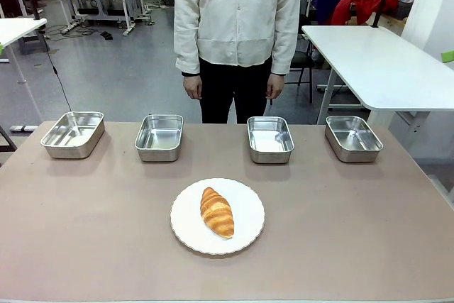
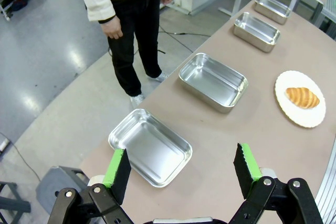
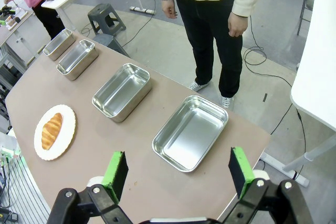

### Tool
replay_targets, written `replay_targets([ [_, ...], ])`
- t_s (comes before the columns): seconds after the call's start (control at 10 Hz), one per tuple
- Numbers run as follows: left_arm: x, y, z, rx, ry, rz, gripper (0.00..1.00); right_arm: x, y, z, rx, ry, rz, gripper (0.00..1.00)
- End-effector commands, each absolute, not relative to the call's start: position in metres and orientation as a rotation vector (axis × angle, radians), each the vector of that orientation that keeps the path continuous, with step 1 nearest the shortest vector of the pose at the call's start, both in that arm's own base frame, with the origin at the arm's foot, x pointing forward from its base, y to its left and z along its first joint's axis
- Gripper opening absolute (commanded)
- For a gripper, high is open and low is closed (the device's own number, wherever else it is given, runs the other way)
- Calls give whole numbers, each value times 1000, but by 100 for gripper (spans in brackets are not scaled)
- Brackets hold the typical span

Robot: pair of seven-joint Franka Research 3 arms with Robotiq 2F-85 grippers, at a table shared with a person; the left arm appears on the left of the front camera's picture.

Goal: Place the bread in the container.
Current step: Place the Butter Roll into the Airtight Container indicated by the human.

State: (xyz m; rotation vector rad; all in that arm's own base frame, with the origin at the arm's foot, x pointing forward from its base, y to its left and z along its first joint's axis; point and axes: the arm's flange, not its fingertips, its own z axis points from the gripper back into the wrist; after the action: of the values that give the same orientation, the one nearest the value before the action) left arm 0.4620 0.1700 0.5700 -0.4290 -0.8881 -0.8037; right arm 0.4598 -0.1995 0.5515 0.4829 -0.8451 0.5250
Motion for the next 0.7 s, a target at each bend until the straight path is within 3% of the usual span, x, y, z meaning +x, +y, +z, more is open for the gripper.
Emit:
replay_targets([
  [0.0,461,171,570,-431,-891,-814,100,460,-199,552,484,-848,526,100],
  [0.6,461,171,570,-431,-891,-814,100,460,-199,552,484,-848,526,100],
])
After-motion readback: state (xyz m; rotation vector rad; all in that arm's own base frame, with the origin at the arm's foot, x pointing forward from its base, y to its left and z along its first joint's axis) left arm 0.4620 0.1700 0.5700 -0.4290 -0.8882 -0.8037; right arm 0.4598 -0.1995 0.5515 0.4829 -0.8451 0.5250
